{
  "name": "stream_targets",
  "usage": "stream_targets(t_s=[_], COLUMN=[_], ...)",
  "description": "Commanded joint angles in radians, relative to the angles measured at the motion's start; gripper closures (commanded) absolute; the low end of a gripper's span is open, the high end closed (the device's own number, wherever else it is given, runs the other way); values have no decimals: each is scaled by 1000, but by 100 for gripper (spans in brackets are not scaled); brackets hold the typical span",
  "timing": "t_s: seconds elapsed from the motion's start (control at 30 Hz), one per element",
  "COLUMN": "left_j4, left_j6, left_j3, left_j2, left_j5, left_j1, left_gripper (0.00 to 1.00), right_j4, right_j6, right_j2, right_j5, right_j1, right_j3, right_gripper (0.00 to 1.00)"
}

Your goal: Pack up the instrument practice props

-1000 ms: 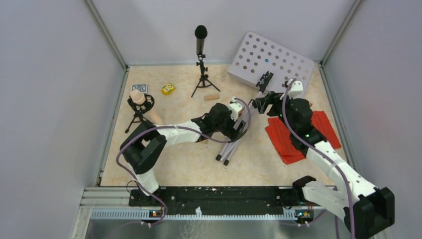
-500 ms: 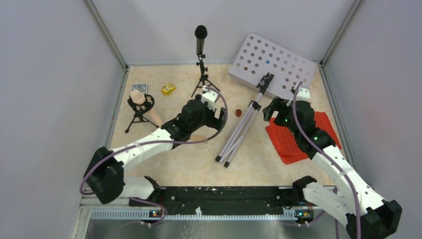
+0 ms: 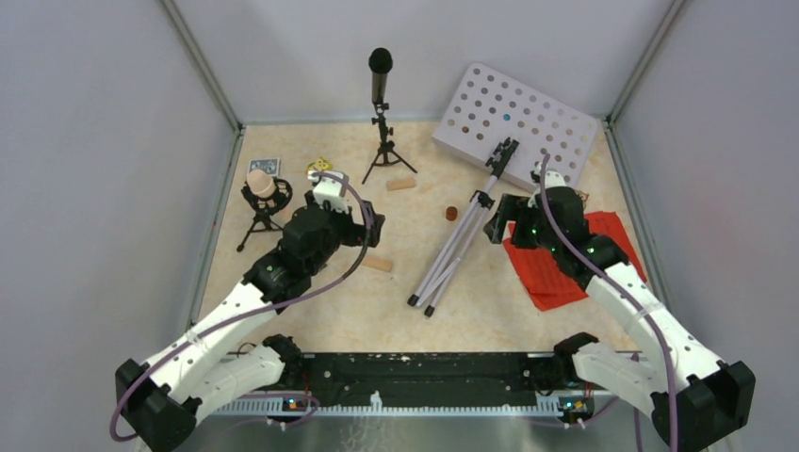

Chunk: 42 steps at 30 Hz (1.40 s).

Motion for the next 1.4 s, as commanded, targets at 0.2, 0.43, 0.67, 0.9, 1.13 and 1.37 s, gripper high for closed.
stream_targets(t_s=[0.2,0.43,0.67,0.9,1.13,1.37], left_j4=[-153,-178,-244,-323,-379,-382], left_j6=[-46,-39,-4,45,79,74], left_j3=[71,84,83,84,36,16], left_j2=[-94,-92,-143,-200,-249,-277], left_j5=[-227,-242,-271,-249,-239,-253], left_j1=[0,1,-1,0,0,-1], left_gripper=[1,1,1,1,1,1], right_j4=[158,370,561,1073,1150,1136], right_j6=[-54,-82,-185,-210,-295,-416], right_j2=[30,98,395,675,998,1251], right_j5=[-223,-210,-113,-68,-28,-96], right_j1=[8,72,211,216,219,218], right_j3=[32,79,237,272,542,814], right_gripper=[15,16,16,19,21,22])
